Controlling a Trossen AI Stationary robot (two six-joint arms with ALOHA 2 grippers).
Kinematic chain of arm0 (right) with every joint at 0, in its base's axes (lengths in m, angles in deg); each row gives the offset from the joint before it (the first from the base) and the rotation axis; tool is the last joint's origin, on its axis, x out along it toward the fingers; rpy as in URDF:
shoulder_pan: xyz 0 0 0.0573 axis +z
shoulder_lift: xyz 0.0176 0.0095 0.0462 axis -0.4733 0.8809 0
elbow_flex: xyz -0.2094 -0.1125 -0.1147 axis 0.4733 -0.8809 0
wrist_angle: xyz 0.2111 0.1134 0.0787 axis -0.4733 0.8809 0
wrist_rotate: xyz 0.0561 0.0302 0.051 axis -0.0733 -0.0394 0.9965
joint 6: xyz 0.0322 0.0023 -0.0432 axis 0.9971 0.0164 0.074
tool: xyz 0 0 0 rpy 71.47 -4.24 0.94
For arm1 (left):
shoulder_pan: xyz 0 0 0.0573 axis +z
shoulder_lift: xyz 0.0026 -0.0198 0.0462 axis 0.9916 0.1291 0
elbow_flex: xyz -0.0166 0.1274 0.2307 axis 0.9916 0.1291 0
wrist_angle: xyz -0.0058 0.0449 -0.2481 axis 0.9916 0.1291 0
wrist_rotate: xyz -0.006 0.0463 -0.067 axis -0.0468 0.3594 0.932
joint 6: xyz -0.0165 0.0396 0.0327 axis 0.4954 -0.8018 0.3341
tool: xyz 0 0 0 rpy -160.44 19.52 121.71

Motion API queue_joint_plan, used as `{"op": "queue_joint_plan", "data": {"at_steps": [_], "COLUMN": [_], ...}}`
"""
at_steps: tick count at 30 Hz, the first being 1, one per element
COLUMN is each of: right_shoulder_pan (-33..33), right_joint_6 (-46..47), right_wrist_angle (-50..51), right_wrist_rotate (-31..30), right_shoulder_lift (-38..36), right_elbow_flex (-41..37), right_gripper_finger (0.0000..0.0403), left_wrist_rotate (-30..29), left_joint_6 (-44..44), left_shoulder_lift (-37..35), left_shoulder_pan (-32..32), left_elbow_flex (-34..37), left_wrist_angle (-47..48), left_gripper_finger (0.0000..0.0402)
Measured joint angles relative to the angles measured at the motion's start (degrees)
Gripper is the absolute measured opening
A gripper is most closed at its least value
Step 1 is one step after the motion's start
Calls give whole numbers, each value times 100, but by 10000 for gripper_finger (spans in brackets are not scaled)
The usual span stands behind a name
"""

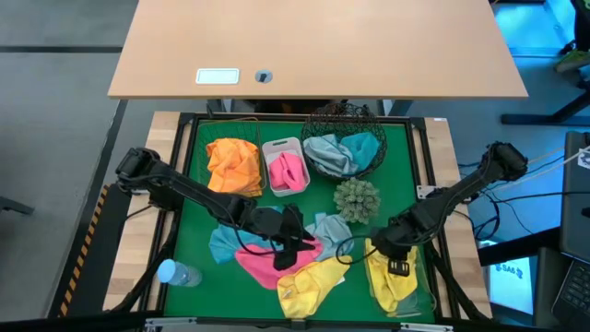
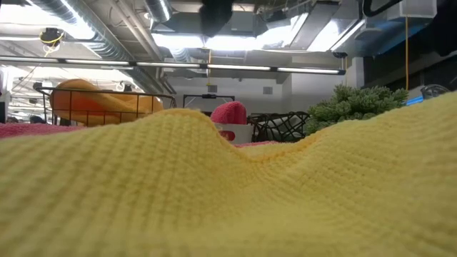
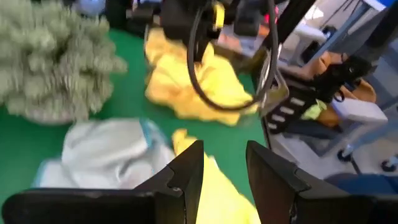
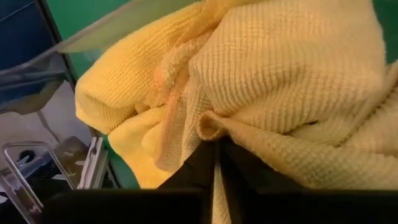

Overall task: Sort microfiber towel by color & place in baskets
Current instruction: Put the yellow microfiber towel into the transparent bin

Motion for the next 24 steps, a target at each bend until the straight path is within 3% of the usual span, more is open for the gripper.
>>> {"op": "queue_joint_plan", "data": {"at_steps": [12,15,24], "right_shoulder_pan": [0,0,0], "right_joint_6": [-6,36,74], "right_wrist_angle": [66,58,185], "right_wrist_rotate": [110,284,293], "right_shoulder_lift": [0,0,-40], "right_elbow_flex": [0,0,291], "right_gripper_finger": [146,159,163], "left_wrist_rotate": [574,545,74], "left_joint_6": [253,363,340], "left_shoulder_lift": [-308,-237,24], "left_shoulder_pan": [-170,-368,-923], "left_elbow_flex": [-5,0,2], "left_wrist_angle": [2592,3050,3030], "left_gripper_finger": [114,114,114]}}
